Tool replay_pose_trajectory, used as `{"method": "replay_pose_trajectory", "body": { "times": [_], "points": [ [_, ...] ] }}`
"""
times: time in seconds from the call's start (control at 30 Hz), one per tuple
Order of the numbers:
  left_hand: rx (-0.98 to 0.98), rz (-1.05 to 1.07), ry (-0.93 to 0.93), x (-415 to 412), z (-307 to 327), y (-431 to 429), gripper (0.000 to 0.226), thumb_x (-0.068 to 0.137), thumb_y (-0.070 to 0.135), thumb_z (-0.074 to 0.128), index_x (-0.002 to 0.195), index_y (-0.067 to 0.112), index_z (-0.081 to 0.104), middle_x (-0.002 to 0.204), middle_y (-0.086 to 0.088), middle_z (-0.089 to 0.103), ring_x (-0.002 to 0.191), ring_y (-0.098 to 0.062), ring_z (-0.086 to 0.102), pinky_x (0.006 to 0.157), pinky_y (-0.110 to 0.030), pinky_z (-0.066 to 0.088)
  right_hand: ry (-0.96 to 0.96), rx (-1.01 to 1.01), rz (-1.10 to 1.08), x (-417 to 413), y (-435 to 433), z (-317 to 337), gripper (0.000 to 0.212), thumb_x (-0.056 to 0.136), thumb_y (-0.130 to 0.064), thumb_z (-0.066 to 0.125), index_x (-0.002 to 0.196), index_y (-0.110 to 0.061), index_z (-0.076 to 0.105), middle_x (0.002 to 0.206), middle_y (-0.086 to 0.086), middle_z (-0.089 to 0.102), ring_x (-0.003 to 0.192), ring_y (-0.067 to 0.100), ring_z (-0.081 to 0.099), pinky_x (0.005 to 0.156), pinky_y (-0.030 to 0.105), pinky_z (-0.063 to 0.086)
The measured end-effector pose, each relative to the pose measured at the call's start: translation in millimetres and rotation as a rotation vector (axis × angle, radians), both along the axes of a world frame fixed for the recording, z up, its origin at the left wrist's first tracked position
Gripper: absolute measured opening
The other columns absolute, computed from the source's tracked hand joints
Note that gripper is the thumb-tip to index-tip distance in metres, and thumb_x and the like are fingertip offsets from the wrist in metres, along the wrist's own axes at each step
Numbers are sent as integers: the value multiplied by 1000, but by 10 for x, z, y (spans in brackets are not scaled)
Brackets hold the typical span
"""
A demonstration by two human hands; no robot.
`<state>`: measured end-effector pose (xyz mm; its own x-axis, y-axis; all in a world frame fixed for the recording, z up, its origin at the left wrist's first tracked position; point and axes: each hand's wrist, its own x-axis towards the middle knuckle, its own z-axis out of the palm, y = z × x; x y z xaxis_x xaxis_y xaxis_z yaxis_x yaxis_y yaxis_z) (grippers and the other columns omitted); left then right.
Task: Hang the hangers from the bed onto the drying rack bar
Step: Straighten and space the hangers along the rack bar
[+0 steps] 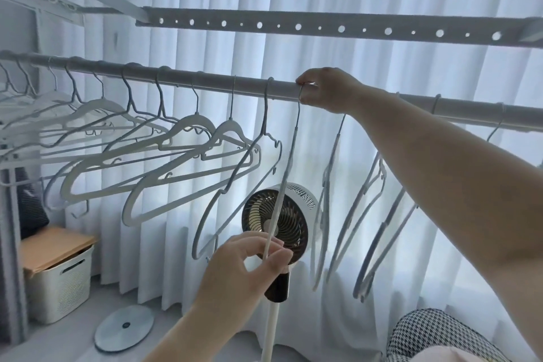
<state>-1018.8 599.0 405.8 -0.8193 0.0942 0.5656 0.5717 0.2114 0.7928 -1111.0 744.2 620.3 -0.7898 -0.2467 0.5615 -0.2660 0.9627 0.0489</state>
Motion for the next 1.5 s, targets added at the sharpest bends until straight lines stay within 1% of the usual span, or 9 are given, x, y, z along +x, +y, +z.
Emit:
{"method": "replay_pose_trajectory", "body": {
  "times": [0.17,0.27,0.37,0.47,0.57,0.73,0.87,1.07,1.5],
  "points": [
    [30,77,-27,14,6,-78,28,55,74,58,61,48,65,82,35,63,91,12,54,74,-2,33,10,3,1,-18,-3,-6,35,92,-18,47,126,-14,51,125,11,55,113,29,51,90,32,41],
    [64,129,7,2,-19,-99,43,49,76,52,79,46,57,86,35,62,92,22,50,72,2,34,16,-10,-1,-54,-5,-5,36,91,-19,47,127,-15,51,126,10,55,113,28,50,90,32,42],
    [120,193,88,5,-47,-103,52,48,69,47,95,47,47,101,32,57,99,15,49,80,-1,34,-5,-12,-10,-74,-14,-21,46,91,-22,51,135,-16,41,134,9,49,120,26,46,95,31,39],
    [147,267,231,90,-4,-75,46,55,63,48,98,48,43,107,42,44,103,22,41,84,7,28,15,-19,23,-44,2,-27,60,89,-26,56,142,-15,29,147,6,33,133,23,34,107,31,29],
    [66,310,435,151,83,-27,35,68,52,50,102,45,47,111,49,37,109,24,34,92,5,23,95,-6,10,33,105,20,56,90,-28,53,140,-15,33,148,5,31,136,23,30,110,31,24],
    [-140,275,726,196,128,211,22,84,47,48,84,30,62,93,21,62,103,-2,50,96,-17,31,36,85,-126,134,374,18,47,93,-30,47,137,-17,38,147,4,35,135,25,31,110,34,23],
    [-278,359,694,229,101,364,59,84,68,31,73,25,69,82,15,69,96,-2,49,100,-24,25,-15,48,-137,191,444,-16,46,93,-29,47,137,-16,37,143,6,40,130,27,37,105,34,30],
    [-313,435,672,139,33,430,23,66,51,50,81,34,53,68,20,65,86,0,50,104,-21,15,-11,16,-114,195,447,-34,43,93,-23,48,134,-14,40,134,8,49,122,27,45,94,31,36],
    [-342,412,639,140,-61,624,23,64,43,47,85,35,45,56,23,60,78,1,49,100,-17,16,11,18,-110,228,554,-31,41,93,-20,49,132,-14,43,129,9,53,118,27,47,92,31,37]
  ]
}}
